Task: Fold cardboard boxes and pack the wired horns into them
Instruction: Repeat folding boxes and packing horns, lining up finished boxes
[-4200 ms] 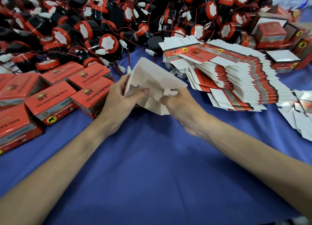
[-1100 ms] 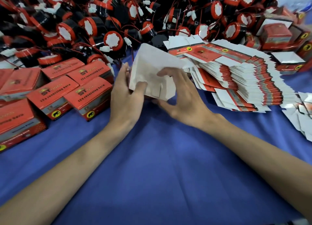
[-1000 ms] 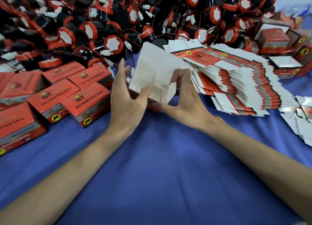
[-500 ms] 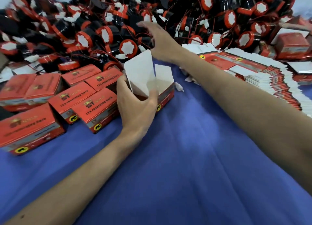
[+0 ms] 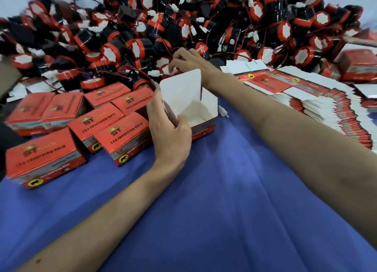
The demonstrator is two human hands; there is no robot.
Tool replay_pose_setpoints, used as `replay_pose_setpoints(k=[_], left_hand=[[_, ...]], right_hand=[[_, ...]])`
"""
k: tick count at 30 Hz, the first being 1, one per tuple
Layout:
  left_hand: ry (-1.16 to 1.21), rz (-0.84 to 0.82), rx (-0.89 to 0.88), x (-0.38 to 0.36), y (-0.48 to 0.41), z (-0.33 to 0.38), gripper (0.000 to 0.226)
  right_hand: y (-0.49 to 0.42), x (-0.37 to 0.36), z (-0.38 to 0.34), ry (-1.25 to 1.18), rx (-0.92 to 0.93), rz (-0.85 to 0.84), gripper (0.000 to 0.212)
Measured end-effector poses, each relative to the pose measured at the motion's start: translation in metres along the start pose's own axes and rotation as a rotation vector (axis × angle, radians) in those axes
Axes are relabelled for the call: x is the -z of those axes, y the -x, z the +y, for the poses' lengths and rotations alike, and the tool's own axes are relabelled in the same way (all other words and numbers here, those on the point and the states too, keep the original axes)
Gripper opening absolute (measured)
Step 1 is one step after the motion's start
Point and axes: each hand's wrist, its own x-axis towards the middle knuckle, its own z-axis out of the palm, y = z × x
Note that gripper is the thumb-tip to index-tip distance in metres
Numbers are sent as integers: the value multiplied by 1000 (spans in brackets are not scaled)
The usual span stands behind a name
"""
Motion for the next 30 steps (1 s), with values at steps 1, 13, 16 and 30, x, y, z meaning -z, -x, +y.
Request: replay_pose_setpoints(k=[1,13,16,30], left_hand=[[-1,1,4,0,-1,-1,68],[4,44,-13,-2,0,-5,54],[1,35,-41,-2,-1,-6,54],[-4,10,88,-3,-5,-9,62]], right_hand=[[0,3,-4,-52,-30,-22,26],[71,40,-1,-333,-608,352,47],[117,55,-11,-379,-577,512,41],[192,31,-28,-730,-532,903,24]])
